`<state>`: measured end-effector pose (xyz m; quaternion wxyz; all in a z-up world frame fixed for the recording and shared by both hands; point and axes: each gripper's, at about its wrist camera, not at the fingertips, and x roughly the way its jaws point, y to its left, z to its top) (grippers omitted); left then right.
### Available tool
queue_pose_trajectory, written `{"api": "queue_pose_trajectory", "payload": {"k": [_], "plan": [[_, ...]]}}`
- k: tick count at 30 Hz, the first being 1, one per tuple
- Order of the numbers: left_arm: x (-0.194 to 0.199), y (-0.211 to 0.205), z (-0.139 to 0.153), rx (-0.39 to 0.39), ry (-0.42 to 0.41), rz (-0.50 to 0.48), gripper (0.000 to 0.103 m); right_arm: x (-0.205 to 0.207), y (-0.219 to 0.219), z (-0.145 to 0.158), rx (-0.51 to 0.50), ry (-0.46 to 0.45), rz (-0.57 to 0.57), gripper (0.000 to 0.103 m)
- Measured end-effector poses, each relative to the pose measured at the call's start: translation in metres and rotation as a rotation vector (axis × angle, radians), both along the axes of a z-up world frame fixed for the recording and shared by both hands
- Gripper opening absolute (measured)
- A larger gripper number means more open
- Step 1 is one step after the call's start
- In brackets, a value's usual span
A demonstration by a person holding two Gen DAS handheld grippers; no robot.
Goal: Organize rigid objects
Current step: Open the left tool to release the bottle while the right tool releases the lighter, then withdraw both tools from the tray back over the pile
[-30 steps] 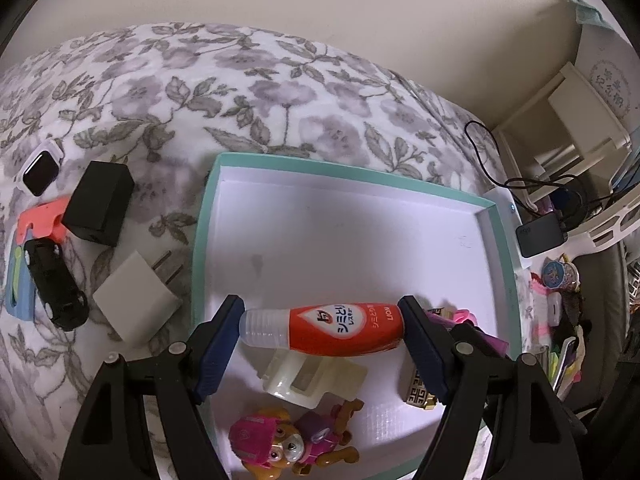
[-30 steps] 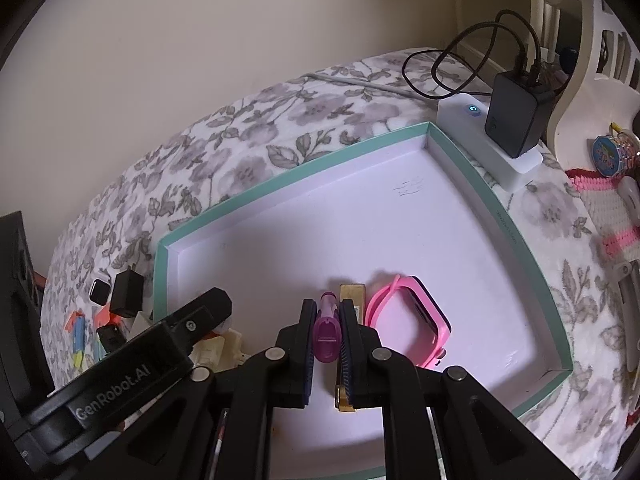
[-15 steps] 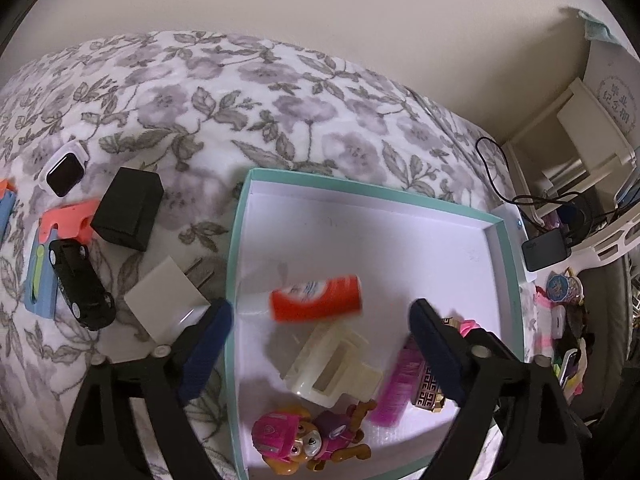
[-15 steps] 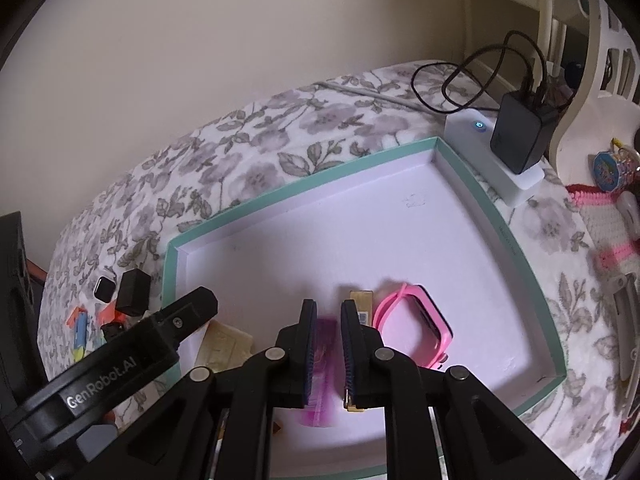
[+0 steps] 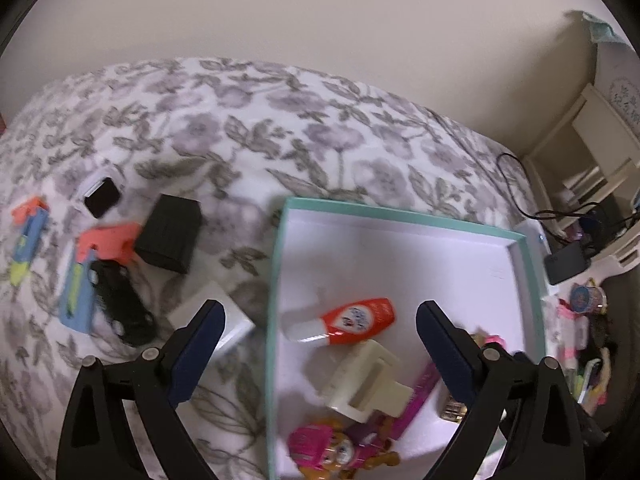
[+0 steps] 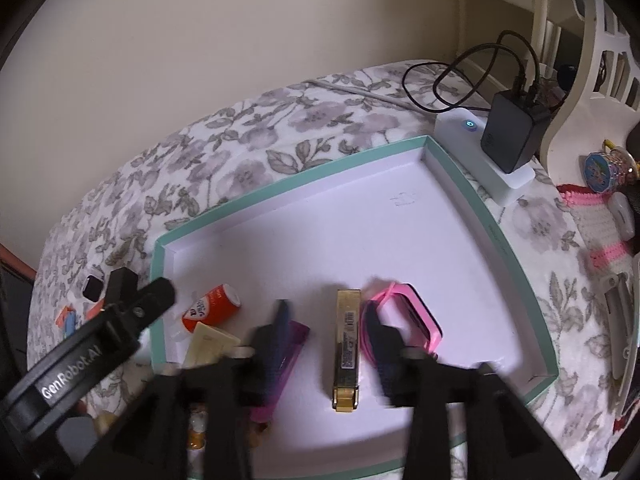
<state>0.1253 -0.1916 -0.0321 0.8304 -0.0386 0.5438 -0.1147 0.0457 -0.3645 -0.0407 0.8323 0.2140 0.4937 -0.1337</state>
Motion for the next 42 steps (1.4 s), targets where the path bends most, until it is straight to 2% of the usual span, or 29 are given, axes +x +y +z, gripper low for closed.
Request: {"api": "queue_pose_trajectory", "payload": {"k": [12,14,16,24,29,36,40,42], "plan": [[0.003,0.013,-0.004,0.076,0.002,0.037,0.097,0.003,0.004,-0.003,-0.041,0.005,0.021,0.09],[0.004,0.015,-0.006,0.084,0.014,0.037,0.097,0.003,0.005,-0.002,-0.053,0.004,0.022,0.099],[0.006,0.019,-0.009,0.085,0.036,0.047,0.097,0.002,0.005,-0.002,-0.054,0.001,0.019,0.103],[0.01,0.046,-0.006,0.104,0.048,0.106,0.097,0.001,0.005,-0.007,-0.048,0.007,0.011,0.103],[0.014,0.073,0.009,0.149,-0.016,0.157,0.097,0.001,0.011,-0.002,-0.05,-0.039,0.036,0.103],[0.019,0.125,0.034,0.122,-0.103,0.252,0.097,0.004,0.024,0.006,0.017,-0.139,0.067,0.103],[0.02,0.154,0.044,0.123,-0.127,0.295,0.097,0.005,0.039,0.011,-0.035,-0.175,0.102,0.103],[0.02,0.167,0.047,0.125,-0.146,0.315,0.097,0.009,0.047,0.011,-0.043,-0.161,0.136,0.103]]}}
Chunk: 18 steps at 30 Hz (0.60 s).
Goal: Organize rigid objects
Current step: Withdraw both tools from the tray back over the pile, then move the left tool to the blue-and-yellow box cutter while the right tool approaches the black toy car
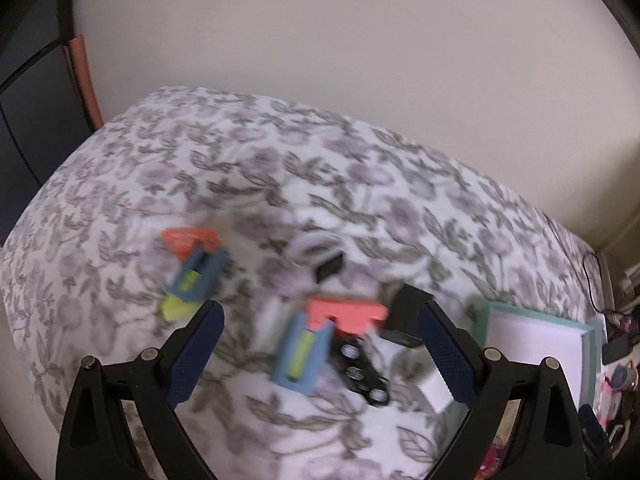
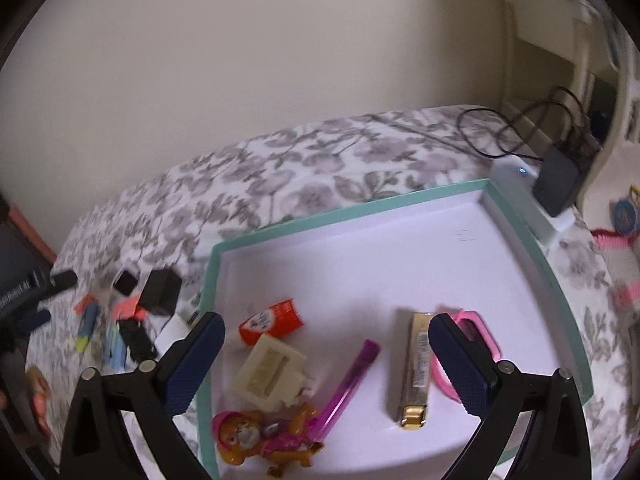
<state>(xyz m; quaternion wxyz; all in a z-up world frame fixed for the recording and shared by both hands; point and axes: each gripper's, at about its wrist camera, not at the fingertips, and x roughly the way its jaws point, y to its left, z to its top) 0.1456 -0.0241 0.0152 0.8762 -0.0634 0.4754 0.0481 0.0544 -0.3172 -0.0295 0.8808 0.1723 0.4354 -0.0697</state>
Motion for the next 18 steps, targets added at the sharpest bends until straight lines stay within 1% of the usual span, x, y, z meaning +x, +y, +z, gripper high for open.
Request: {"api": "queue_pose_trajectory", "payload": {"k": [4,7,10,13,18], "plan": [[-0.004,0.03,0.011,0.037,-0.066,0.063,0.097,0.003,0.019,-0.001,0.026,0.019,0.067,0.103],[-0.005,0.055,0.016,0.047,-0.064,0.102,0.097,0.006,0.036,0.0,0.042,0.01,0.137,0.103],[-0.006,0.085,0.015,0.05,-0.037,0.139,0.097,0.009,0.058,0.003,0.031,0.005,0.206,0.103],[-0.007,0.111,0.01,0.049,-0.005,0.171,0.097,0.013,0.076,0.004,0.04,0.009,0.249,0.103],[-0.009,0.153,-0.004,0.003,0.048,0.244,0.097,0.022,0.102,0.006,0.026,0.012,0.298,0.103]]}}
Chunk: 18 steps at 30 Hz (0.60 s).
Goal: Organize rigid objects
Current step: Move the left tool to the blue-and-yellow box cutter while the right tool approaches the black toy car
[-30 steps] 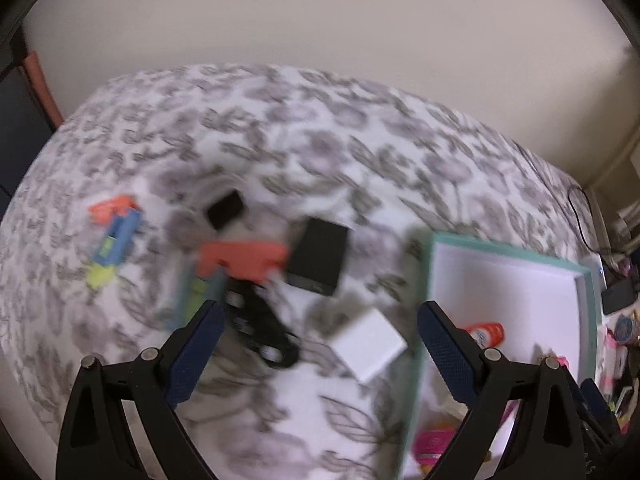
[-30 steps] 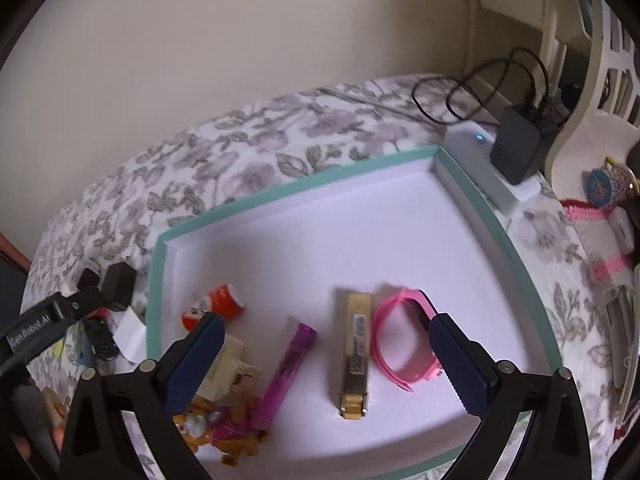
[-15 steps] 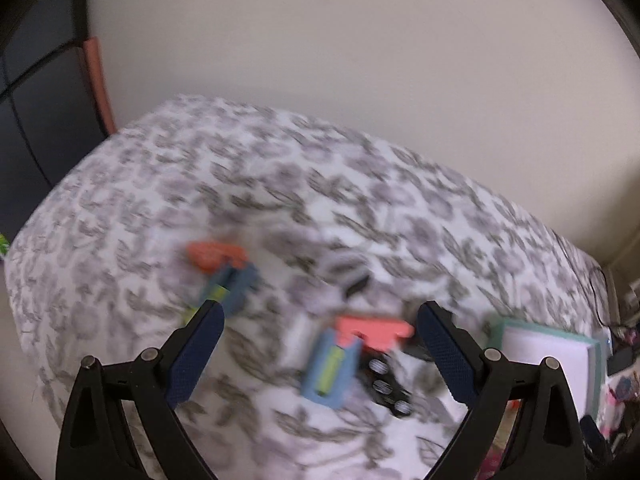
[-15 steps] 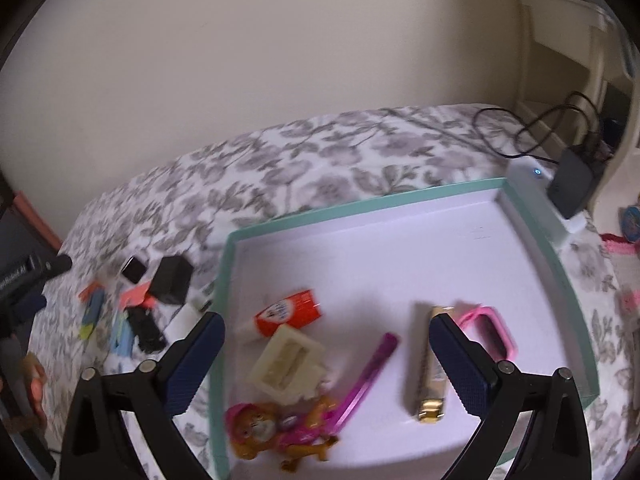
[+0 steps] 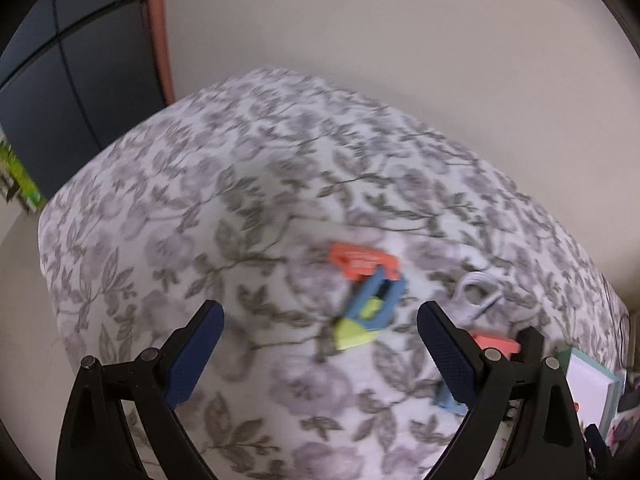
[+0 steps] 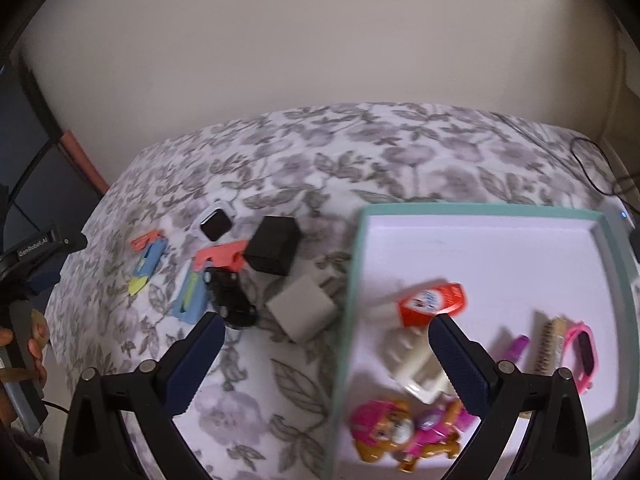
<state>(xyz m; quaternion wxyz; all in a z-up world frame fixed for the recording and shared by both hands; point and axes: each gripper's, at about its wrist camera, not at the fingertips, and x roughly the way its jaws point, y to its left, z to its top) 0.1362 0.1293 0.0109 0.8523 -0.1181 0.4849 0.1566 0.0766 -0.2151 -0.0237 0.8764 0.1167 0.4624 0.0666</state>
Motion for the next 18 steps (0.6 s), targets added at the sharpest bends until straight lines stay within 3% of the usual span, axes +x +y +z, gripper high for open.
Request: {"api": "queue_pose_trajectory", "payload": {"k": [7,12,18], "plan": [[0.006,0.017,-0.034,-0.108,0.081,0.028,0.097,0.018,0.039,-0.004,0.024,0.018,0.114,0.103],[0.016,0.0,-0.044,-0.103,0.101,-0.026,0.097,0.03,0.061,-0.011,0.042,0.037,0.172,0.101],[0.032,-0.013,-0.059,-0.123,0.144,-0.063,0.097,0.043,0.076,-0.022,0.073,0.07,0.2,0.091]]}}
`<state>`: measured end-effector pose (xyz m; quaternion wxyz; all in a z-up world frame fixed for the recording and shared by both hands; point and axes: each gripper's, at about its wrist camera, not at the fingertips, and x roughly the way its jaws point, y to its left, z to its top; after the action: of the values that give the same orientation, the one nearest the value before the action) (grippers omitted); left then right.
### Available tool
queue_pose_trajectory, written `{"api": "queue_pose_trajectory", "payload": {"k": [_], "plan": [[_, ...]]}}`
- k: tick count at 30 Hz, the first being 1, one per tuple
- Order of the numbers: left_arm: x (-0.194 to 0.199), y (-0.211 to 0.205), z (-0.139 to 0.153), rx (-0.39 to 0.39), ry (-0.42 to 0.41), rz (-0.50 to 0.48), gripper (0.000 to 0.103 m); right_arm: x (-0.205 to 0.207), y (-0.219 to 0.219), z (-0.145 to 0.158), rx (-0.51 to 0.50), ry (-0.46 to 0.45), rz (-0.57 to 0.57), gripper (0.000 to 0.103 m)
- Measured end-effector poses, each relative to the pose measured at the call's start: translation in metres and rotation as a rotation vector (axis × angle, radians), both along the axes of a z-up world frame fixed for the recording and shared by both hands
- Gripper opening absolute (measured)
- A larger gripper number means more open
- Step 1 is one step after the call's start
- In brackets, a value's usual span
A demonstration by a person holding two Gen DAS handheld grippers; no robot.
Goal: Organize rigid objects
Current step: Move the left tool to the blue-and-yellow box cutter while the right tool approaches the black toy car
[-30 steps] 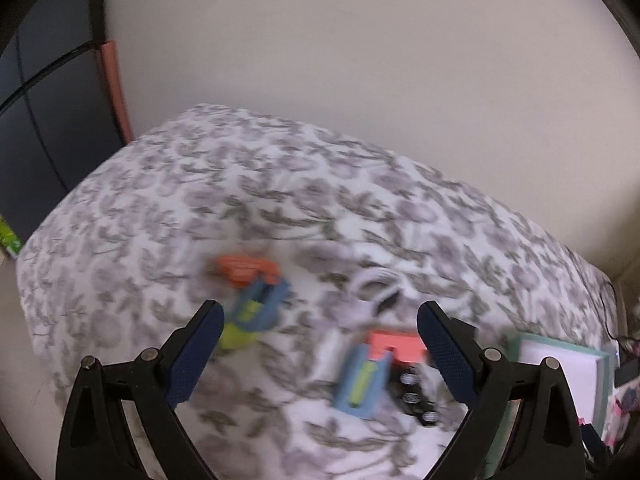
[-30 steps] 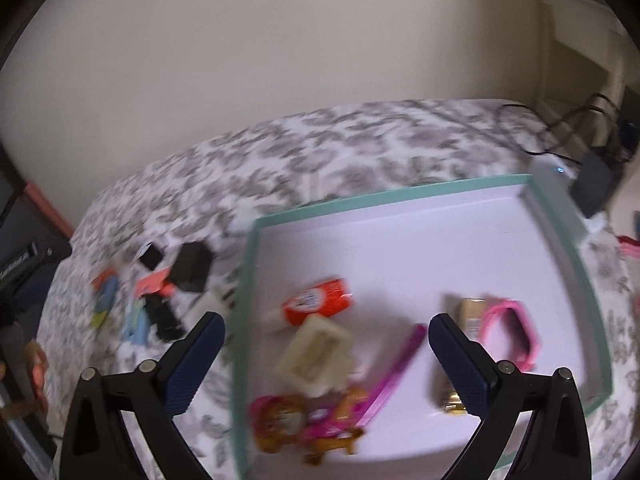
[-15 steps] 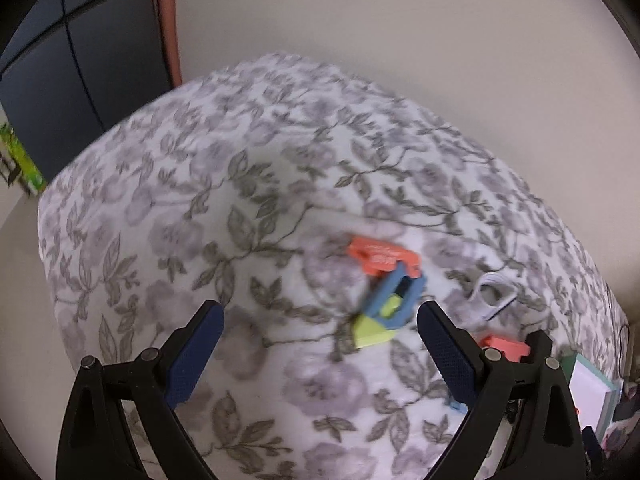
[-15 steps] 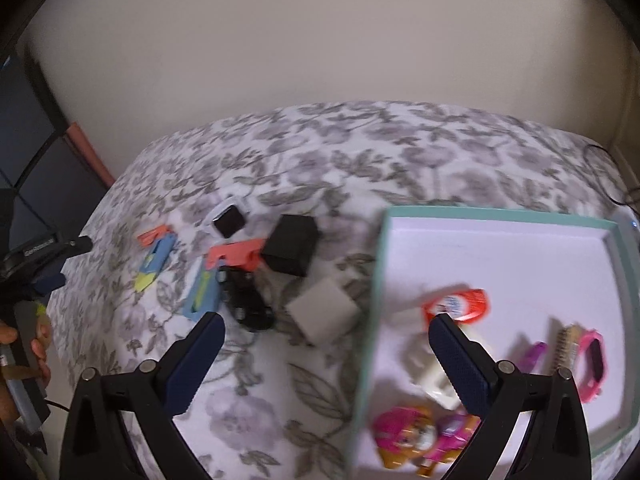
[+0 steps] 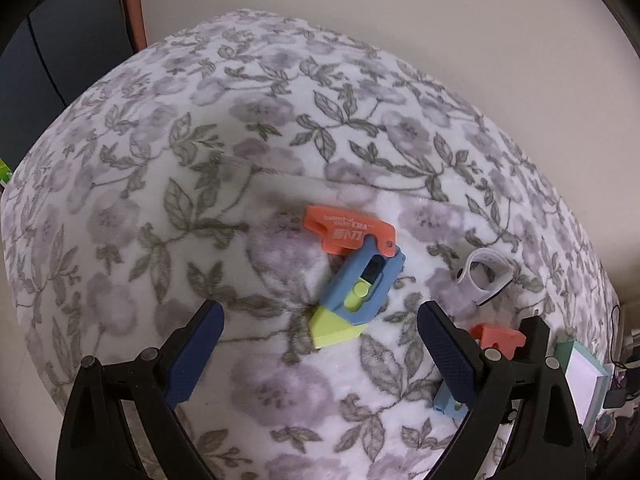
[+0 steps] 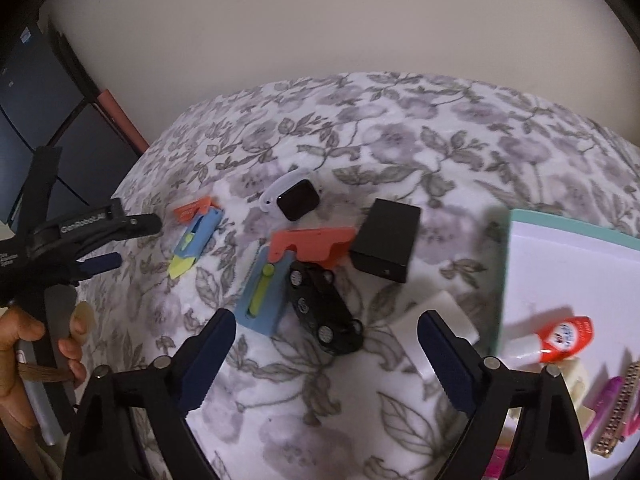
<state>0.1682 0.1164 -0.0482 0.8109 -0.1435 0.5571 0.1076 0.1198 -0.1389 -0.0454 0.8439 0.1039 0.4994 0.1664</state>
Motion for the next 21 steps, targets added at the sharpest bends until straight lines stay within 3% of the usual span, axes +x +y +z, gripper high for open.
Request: {"api": "queue_pose_trajectory", "payload": {"k": [2,4,14,21], "plan": [[0.005,-0.003,-0.007,-0.004,0.014,-0.013,0.097,0.003,0.005,-0.002,0.002,0.006,0.016,0.083],[0.01,-0.006,-0.014,-0.001,0.031,-0.03,0.097,0.007,0.009,-0.004,0.003,0.015,0.028,0.083],[0.03,-0.009,-0.035,0.04,0.052,-0.078,0.097,0.022,0.021,-0.023,-0.005,0.057,0.061,0.06],[0.042,-0.011,-0.048,0.035,0.059,-0.108,0.096,0.03,0.025,-0.038,-0.029,0.083,0.071,0.054]]}}
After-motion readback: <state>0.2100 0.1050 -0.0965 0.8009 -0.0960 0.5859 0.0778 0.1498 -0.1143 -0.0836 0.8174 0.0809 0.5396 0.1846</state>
